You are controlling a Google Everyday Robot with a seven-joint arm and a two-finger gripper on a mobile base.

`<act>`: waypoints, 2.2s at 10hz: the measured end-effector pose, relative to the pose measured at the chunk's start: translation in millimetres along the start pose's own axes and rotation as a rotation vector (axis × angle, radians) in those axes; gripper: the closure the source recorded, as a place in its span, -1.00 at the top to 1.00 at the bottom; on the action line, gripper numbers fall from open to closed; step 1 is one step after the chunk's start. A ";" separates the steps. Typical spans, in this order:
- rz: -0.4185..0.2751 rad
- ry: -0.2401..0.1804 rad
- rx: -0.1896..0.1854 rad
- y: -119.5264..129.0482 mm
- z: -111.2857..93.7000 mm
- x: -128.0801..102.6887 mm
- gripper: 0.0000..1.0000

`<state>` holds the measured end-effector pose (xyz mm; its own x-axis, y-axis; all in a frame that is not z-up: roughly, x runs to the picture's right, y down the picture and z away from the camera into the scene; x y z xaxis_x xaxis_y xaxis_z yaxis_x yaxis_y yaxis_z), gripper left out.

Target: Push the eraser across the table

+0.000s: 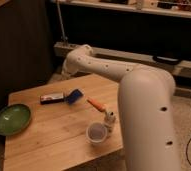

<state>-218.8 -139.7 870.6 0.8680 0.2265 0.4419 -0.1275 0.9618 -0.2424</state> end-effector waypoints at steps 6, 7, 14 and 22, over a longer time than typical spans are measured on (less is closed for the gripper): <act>-0.093 0.056 -0.101 -4.7 72.1 -14.3 -1.00; -0.091 0.063 -0.119 -1.4 78.5 -11.7 -1.00; -0.101 0.077 -0.255 51.8 125.5 4.8 -1.00; -0.102 0.084 -0.357 97.5 151.6 15.9 -1.00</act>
<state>-290.2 -18.9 984.9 0.9060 0.1049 0.4101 0.1235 0.8611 -0.4932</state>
